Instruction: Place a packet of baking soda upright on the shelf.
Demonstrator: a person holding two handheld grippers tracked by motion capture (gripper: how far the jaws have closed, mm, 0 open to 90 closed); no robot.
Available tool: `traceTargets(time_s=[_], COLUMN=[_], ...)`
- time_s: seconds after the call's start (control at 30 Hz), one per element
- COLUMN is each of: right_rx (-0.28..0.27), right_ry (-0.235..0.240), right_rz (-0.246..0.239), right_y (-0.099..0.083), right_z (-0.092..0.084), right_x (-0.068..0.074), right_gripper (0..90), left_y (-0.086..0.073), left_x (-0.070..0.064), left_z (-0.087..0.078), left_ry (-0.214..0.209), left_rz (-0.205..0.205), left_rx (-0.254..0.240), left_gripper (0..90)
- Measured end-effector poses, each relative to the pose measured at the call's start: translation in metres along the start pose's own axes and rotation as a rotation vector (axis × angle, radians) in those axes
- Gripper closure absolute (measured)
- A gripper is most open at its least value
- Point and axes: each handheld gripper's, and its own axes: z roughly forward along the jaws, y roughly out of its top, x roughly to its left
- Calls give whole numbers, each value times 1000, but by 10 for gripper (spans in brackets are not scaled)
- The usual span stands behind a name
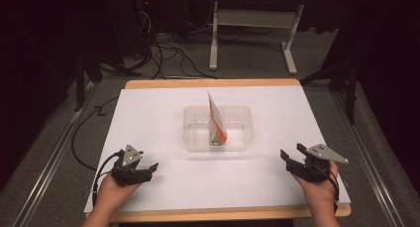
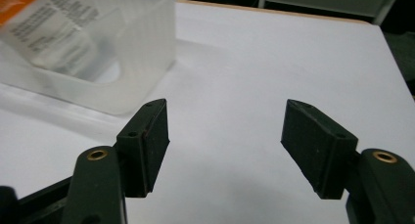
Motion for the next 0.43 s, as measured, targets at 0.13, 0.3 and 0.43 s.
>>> traceTargets(time_s=[0.13, 0.3, 0.43], right_rx=[30, 42, 44], right_ry=[8, 21, 9], right_rz=[46, 32, 47], right_y=[-4, -4, -4], right_z=[8, 9, 9], right_x=[-7, -4, -6], right_gripper=[351, 347, 348], left_y=[0, 0, 0], left_x=[-1, -2, -2], left_z=[1, 1, 1], left_ry=[6, 8, 8], left_rz=[3, -1, -6], left_rx=[7, 8, 8], left_gripper=[299, 298, 297])
